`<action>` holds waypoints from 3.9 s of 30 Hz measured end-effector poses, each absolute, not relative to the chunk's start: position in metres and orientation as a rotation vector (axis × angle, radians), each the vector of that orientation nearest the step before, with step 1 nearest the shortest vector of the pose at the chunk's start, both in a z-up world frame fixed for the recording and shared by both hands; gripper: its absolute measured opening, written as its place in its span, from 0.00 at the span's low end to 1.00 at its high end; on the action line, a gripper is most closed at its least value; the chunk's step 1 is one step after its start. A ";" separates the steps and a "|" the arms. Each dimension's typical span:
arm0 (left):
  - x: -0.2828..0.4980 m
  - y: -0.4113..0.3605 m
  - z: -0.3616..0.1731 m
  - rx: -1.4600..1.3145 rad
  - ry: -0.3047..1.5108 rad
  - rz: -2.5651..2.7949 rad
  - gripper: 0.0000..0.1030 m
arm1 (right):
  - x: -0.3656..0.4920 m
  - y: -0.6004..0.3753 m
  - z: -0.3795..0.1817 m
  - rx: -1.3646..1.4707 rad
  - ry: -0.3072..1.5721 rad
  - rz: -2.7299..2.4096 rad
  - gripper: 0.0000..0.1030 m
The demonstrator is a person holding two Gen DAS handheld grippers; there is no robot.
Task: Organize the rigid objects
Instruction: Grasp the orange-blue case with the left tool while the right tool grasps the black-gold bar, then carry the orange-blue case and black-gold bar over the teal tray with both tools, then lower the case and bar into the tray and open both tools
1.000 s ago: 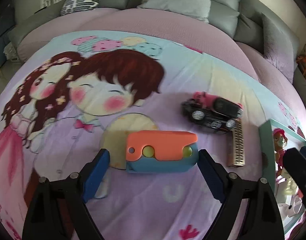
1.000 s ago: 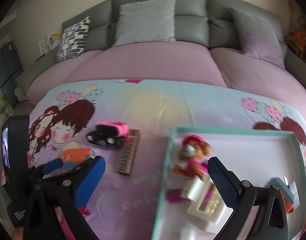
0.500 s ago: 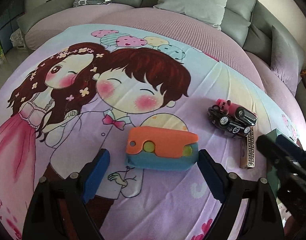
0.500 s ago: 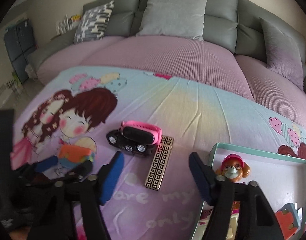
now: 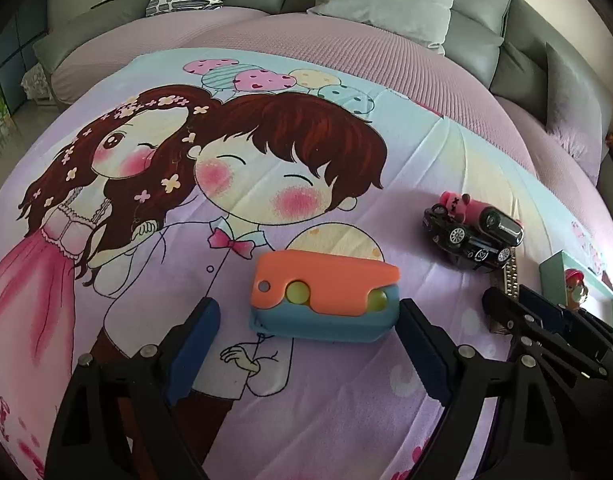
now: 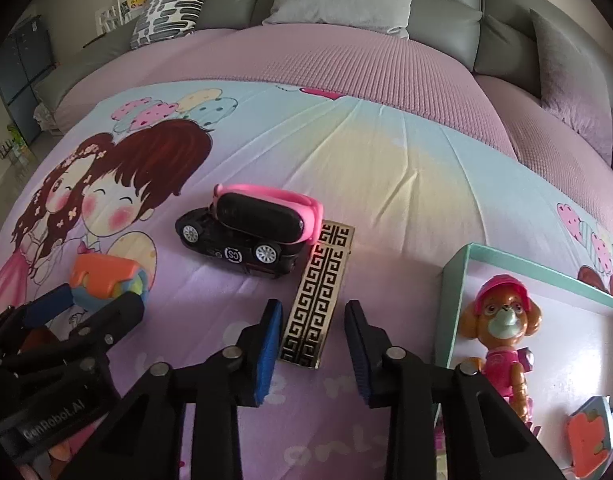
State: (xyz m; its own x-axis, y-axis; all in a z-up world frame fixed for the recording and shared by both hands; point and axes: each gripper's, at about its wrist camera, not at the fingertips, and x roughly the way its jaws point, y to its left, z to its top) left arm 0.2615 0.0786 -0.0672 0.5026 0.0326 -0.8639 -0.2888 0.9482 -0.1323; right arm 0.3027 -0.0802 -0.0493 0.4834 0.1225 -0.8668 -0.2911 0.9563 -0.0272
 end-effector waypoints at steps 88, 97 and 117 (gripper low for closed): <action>0.250 -0.167 -0.006 0.089 0.915 -0.262 0.69 | 0.220 -0.319 -0.004 0.228 0.938 -0.083 0.22; 0.251 -0.165 -0.007 0.094 0.927 -0.249 0.69 | 0.219 -0.322 -0.004 0.237 0.939 -0.089 0.22; 0.248 -0.141 0.015 0.046 0.871 -0.193 0.69 | 0.214 -0.319 0.016 0.217 0.873 -0.084 0.22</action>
State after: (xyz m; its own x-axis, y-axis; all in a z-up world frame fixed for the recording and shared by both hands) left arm 0.2476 -0.1408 0.0147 0.6278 -0.1492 -0.7639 0.1871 0.9816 -0.0380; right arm 0.2143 -0.3188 0.0160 0.6406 0.0156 -0.7677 0.1616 0.9747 0.1547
